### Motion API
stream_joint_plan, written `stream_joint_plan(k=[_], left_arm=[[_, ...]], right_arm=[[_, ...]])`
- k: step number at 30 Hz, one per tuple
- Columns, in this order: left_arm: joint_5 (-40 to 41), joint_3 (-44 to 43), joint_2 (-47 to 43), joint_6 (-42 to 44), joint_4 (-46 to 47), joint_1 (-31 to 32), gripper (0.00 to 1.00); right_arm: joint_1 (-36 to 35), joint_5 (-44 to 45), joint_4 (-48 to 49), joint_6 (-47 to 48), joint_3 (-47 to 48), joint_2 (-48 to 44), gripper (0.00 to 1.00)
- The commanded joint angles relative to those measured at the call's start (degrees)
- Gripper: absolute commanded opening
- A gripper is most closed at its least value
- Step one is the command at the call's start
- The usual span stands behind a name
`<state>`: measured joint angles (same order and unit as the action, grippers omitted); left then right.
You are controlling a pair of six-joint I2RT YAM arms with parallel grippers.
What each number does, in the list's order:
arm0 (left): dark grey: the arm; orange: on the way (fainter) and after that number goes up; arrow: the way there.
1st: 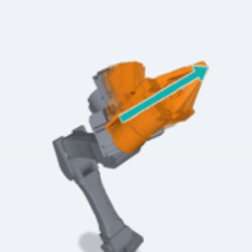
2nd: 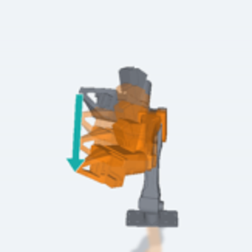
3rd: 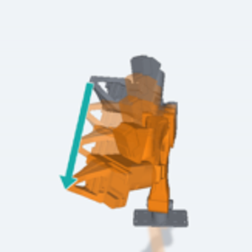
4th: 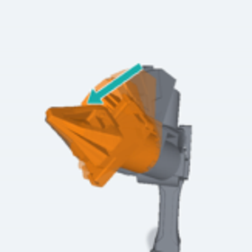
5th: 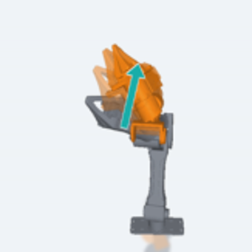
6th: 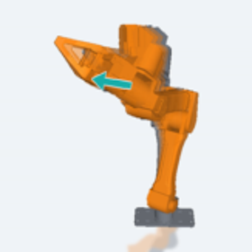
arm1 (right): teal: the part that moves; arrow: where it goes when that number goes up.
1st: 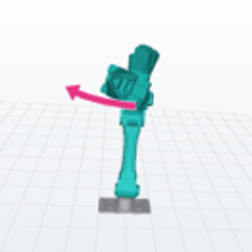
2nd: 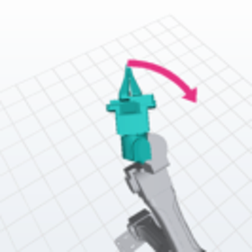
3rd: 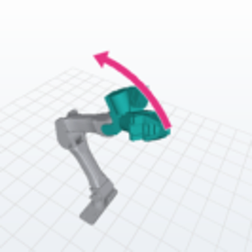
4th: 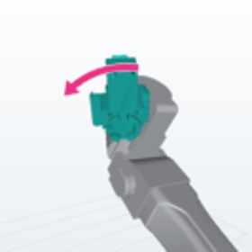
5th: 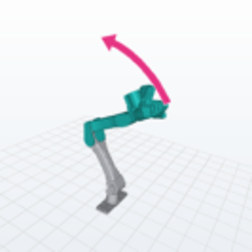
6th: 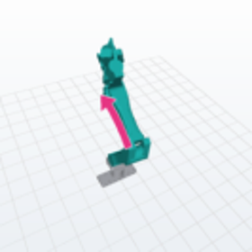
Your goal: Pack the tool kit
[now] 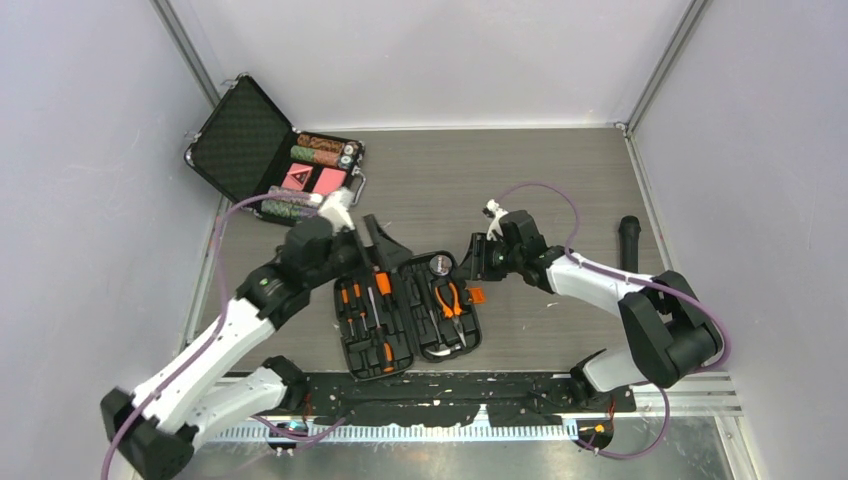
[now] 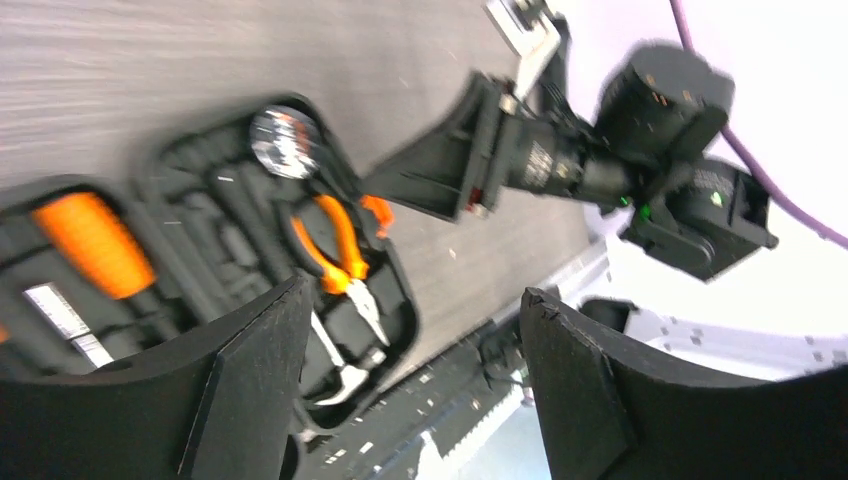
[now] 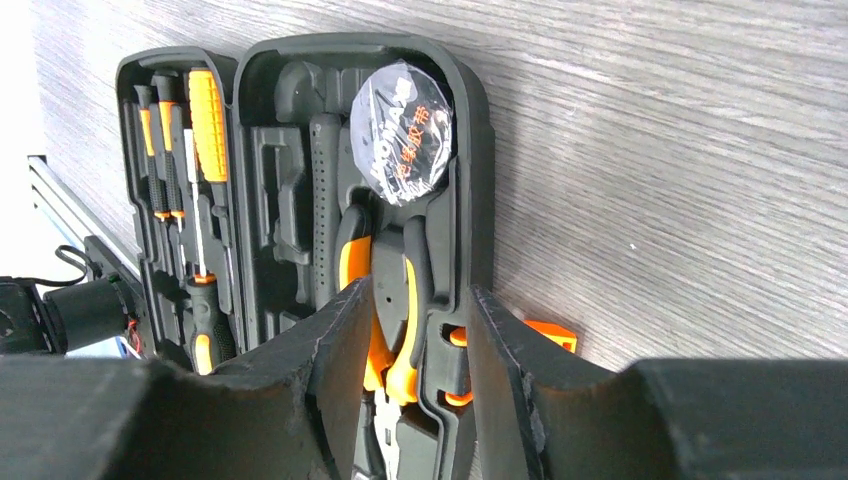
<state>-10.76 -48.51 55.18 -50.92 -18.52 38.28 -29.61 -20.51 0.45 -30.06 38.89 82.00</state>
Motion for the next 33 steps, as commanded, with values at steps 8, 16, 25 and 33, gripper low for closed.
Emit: stream_joint_plan(k=[8, 16, 25, 33], left_arm=[[12.1, 22.7, -22.2, 1.2, -21.2, -11.5, 0.77], [9.6, 32.0, -20.1, -0.7, -12.3, -13.0, 0.71], [-3.0, 27.4, -15.4, -1.6, -3.7, -12.9, 0.57], [-4.0, 17.0, -11.8, -1.4, 2.4, -12.9, 0.39]], right_arm=[[0.2, 1.3, -3.3, 3.9, 4.1, 4.1, 0.45], [0.1, 0.6, -2.7, 4.0, 4.7, 6.8, 0.44], [0.2, -0.2, -0.9, 2.9, 3.5, 8.0, 0.4], [0.1, 1.5, 3.9, -1.1, 1.4, 8.8, 0.25]])
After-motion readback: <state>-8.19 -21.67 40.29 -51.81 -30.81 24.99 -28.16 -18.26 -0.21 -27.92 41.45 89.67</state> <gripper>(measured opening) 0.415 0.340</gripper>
